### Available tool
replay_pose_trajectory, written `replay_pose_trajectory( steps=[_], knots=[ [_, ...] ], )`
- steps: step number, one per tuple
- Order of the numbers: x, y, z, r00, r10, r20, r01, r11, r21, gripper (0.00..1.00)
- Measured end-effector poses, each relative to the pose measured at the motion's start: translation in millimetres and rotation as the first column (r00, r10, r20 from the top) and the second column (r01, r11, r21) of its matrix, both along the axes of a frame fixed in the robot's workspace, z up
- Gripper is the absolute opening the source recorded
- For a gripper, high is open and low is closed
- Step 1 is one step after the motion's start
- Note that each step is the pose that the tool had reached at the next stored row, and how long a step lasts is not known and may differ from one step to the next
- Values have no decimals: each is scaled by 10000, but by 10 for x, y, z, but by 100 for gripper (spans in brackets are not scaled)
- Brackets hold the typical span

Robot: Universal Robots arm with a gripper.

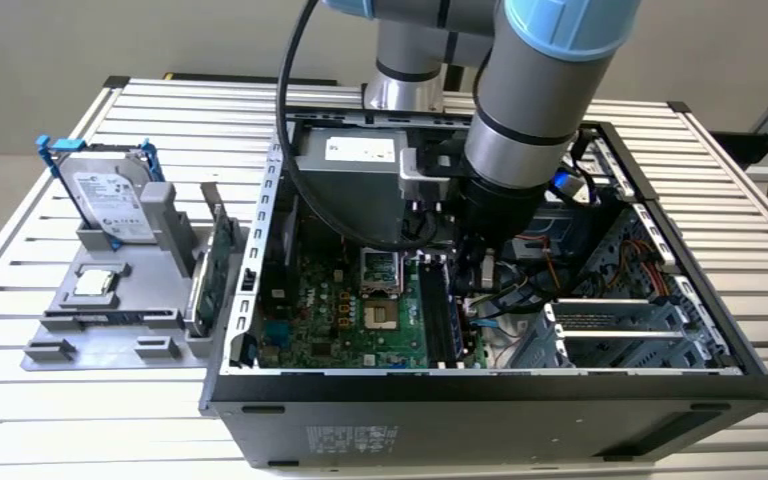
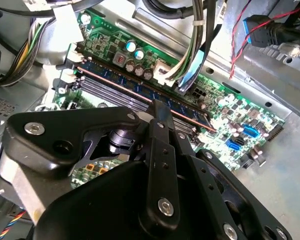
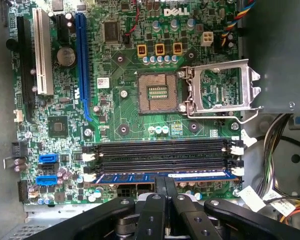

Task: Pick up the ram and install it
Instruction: 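Press down the ram until it locks into place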

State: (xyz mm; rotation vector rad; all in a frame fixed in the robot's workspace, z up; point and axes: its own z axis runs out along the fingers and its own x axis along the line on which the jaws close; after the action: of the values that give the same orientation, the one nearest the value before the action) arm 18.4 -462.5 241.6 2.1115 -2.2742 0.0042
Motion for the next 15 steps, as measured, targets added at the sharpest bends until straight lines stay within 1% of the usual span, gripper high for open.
replay_pose_trajectory(
  steps=[11,15],
  knots=[
    [0,0,-3,10000,5,0,-5,10000,-2,0],
    [1,0,-18,9999,137,0,-137,9999,0,0]
  ],
)
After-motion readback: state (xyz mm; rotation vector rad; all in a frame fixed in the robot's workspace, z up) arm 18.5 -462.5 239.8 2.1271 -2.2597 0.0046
